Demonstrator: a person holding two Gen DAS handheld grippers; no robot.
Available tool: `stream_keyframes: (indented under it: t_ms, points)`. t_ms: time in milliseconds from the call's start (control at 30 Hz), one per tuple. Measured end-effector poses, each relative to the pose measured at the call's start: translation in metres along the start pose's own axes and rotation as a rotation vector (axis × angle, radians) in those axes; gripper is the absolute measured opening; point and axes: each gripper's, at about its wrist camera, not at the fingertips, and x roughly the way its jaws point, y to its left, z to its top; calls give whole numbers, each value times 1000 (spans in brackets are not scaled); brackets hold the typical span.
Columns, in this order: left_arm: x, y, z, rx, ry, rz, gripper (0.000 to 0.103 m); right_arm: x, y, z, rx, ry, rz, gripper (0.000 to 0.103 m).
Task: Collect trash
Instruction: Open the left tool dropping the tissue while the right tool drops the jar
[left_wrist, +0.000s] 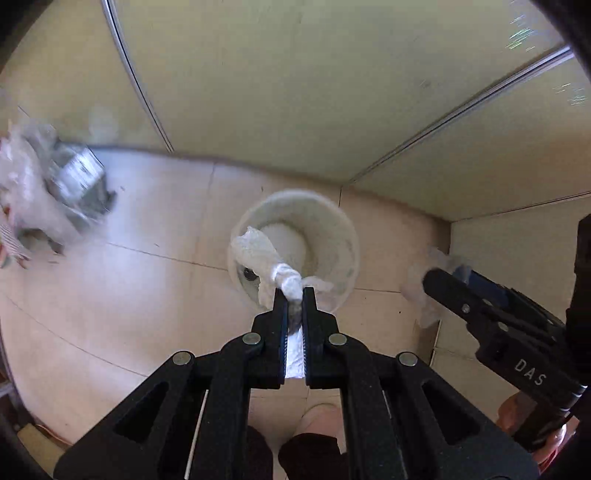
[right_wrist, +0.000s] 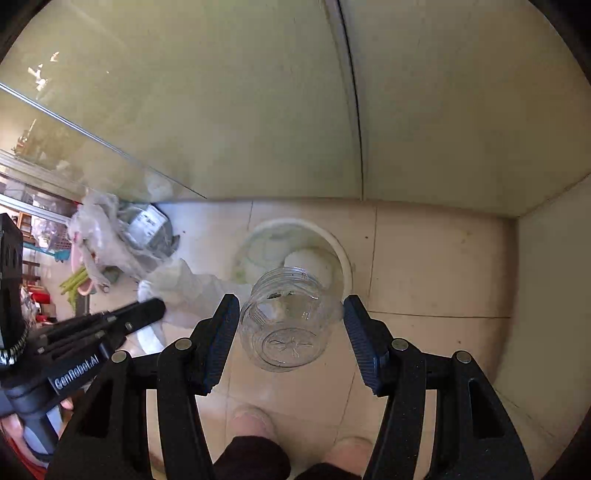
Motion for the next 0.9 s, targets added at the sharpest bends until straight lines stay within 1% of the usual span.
stream_keyframes:
  t_ms: [67,167,233,333,400,433,500,533,567,633,700,800,900]
  points:
    - [24,5,-2,2,13,-2,5,20,2,0,-11,3,-3,55]
    - [56,13,-6,5,35,-5,5,47,6,6,-7,5,17,55]
    - [75,17,-8,6,56,-8,5,62,4,9,-29,15,24,55]
    - [86,20,-12,37,67,-16,5,72,6,13,-84,15,22,55]
    - [89,18,-15,60,67,-17,6,73,-1,15,-85,2,32,55]
    - [90,18,-16,69,68,-17,7,72,-1,17,-76,2,34,55]
    - [93,15,-16,71,77,23,19,79,-5,19,-53,11,24,58]
    - [93,14,-17,68,79,45,21,81,-7,19,-43,16,19,58]
    - [91,12,-16,65,78,48,22,81,-6,19,-36,20,19,58]
    - [85,13,-16,54,79,37,22,77,-5,19,-23,21,15,58]
    - [77,12,-14,55,72,30,26,65,-3,18,-17,18,12,58]
    - [53,4,-14,69,55,41,27,42,1,19,-23,11,-12,58]
    - [13,-8,-13,75,32,59,26,3,8,20,-33,-2,-32,58]
